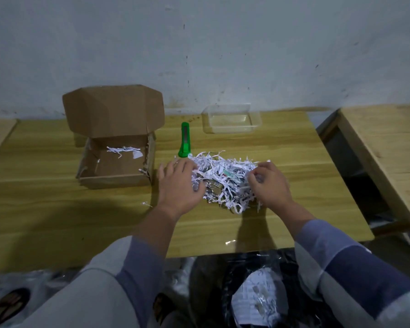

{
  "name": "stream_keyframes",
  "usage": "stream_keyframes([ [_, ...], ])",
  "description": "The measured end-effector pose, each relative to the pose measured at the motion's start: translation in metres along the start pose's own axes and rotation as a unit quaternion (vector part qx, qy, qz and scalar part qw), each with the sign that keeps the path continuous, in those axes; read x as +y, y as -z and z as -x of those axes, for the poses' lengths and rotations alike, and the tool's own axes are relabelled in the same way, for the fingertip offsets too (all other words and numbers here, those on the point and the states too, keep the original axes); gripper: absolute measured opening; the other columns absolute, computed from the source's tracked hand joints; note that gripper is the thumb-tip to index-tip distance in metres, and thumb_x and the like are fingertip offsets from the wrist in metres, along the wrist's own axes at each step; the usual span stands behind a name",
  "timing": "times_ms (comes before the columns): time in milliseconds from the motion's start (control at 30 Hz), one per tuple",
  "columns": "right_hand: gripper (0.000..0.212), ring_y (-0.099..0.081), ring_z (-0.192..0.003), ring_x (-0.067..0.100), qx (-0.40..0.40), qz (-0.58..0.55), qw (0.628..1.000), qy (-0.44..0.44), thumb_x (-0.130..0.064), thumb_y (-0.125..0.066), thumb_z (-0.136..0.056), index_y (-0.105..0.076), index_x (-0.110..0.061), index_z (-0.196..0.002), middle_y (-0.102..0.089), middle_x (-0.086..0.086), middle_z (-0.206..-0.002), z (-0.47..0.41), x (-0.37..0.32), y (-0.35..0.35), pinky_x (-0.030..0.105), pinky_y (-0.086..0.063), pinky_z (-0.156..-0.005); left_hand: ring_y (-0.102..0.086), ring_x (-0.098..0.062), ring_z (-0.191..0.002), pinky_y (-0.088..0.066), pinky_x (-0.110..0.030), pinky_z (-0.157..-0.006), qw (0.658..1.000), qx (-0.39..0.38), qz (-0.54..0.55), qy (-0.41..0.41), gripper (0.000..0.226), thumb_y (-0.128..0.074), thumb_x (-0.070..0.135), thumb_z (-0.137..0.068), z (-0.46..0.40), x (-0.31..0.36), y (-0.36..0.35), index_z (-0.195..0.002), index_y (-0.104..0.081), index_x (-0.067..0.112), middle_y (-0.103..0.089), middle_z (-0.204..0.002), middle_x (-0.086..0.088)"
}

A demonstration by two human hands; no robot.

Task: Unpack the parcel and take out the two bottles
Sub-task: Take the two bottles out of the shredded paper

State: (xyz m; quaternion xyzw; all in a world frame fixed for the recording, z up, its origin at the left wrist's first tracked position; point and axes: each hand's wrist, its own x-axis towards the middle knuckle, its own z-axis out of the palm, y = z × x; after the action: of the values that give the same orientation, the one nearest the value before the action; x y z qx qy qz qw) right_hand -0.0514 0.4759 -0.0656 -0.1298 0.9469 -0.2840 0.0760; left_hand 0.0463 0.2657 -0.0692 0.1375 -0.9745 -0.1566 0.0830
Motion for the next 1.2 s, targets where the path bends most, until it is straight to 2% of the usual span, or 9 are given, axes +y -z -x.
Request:
stream_keyframes([
  [100,0.016,-0.052,-0.111,0.021,0.052,0.013,0.998,0.035,-0.035,-0.059,-0.086,-0.069,-0.023,-0.091,-0.060,0.000,-0.116,-0.008,-0.014,-0.001,0.040,-0.035,-0.101,-0.038,-0.022,-0.131,-0.019,-0.049,-0.115,0.998,0.044,0.031,-0.044,0.038,-0.048,0.043,-0.086,-0.013,0.017,-0.001,-0.120,-0.050,0.026,-0.051,-0.129,0.004],
  [233,0.014,-0.056,-0.105,0.026,0.011,0.025,0.994,0.110,-0.024,-0.059,-0.086,-0.068,-0.024,-0.097,-0.068,-0.002,-0.105,-0.015,-0.035,-0.017,0.039,-0.039,-0.091,-0.028,-0.015,-0.140,-0.008,-0.052,-0.118,0.993,-0.083,0.007,-0.082,0.039,-0.043,0.046,-0.094,-0.025,0.035,-0.014,-0.131,-0.047,0.032,-0.046,-0.141,0.011],
  [467,0.020,-0.053,-0.112,0.024,-0.033,0.081,0.995,0.041,-0.030,-0.055,-0.087,-0.066,-0.031,-0.103,-0.067,-0.005,-0.113,-0.007,-0.024,-0.023,0.037,-0.033,-0.093,-0.040,-0.012,-0.131,-0.006,-0.051,-0.117,0.993,-0.074,-0.012,-0.092,0.030,-0.044,0.034,-0.092,-0.010,0.019,-0.017,-0.119,-0.053,0.027,-0.049,-0.136,0.011],
  [600,0.019,-0.047,-0.109,0.026,0.029,0.101,0.983,0.152,-0.029,-0.065,-0.082,-0.070,-0.027,-0.100,-0.059,0.000,-0.111,-0.013,-0.039,-0.025,0.036,-0.032,-0.088,-0.036,-0.012,-0.136,-0.004,-0.051,-0.119,0.995,-0.071,0.003,-0.071,0.032,-0.049,0.029,-0.086,-0.007,0.006,-0.012,-0.118,-0.052,0.024,-0.041,-0.145,0.007],
  [667,0.019,-0.053,-0.105,0.027,-0.022,0.063,0.982,0.178,-0.022,-0.063,-0.083,-0.070,-0.023,-0.100,-0.065,0.003,-0.105,-0.019,-0.047,-0.029,0.037,-0.041,-0.088,-0.037,-0.012,-0.135,-0.004,-0.049,-0.119,0.995,-0.077,0.010,-0.061,0.031,-0.049,0.024,-0.085,-0.004,0.000,-0.011,-0.117,-0.049,0.023,-0.045,-0.141,0.006],
  [767,0.030,-0.055,-0.109,0.028,-0.104,0.076,0.983,0.134,-0.021,-0.059,-0.084,-0.063,-0.023,-0.114,-0.066,0.004,-0.113,-0.024,-0.053,-0.036,0.040,-0.046,-0.091,-0.035,-0.013,-0.136,-0.006,-0.046,-0.120,0.996,-0.083,0.007,-0.043,0.037,-0.048,0.022,-0.086,-0.001,-0.007,-0.011,-0.123,-0.045,0.023,-0.045,-0.140,0.005],
  [967,0.035,-0.044,-0.117,0.025,-0.121,0.202,0.968,0.082,-0.040,-0.058,-0.083,-0.060,-0.033,-0.117,-0.068,-0.002,-0.112,-0.032,-0.060,-0.030,0.038,-0.030,-0.092,-0.031,-0.013,-0.138,-0.003,-0.046,-0.120,0.995,-0.093,0.001,-0.037,0.039,-0.046,0.019,-0.087,0.000,-0.005,-0.010,-0.125,-0.043,0.024,-0.045,-0.138,0.006],
  [1100,0.041,-0.042,-0.116,0.022,-0.104,0.007,0.994,-0.017,-0.037,-0.071,-0.069,-0.056,-0.037,-0.107,-0.065,-0.004,-0.111,-0.037,-0.065,-0.023,0.034,-0.023,-0.084,-0.028,-0.014,-0.139,-0.002,-0.048,-0.119,0.993,-0.115,0.004,-0.025,0.042,-0.048,0.024,-0.087,-0.002,0.000,-0.005,-0.128,-0.042,0.025,-0.045,-0.137,0.006],
  [1200,0.049,-0.051,-0.110,0.023,-0.107,-0.172,0.978,-0.056,-0.043,-0.074,-0.055,-0.057,-0.042,-0.101,-0.063,-0.002,-0.108,-0.043,-0.068,-0.008,0.037,-0.035,-0.093,-0.025,-0.015,-0.141,-0.001,-0.048,-0.119,0.991,-0.133,0.004,-0.018,0.046,-0.047,0.032,-0.088,-0.003,0.004,0.000,-0.133,-0.040,0.023,-0.042,-0.142,0.003],
])
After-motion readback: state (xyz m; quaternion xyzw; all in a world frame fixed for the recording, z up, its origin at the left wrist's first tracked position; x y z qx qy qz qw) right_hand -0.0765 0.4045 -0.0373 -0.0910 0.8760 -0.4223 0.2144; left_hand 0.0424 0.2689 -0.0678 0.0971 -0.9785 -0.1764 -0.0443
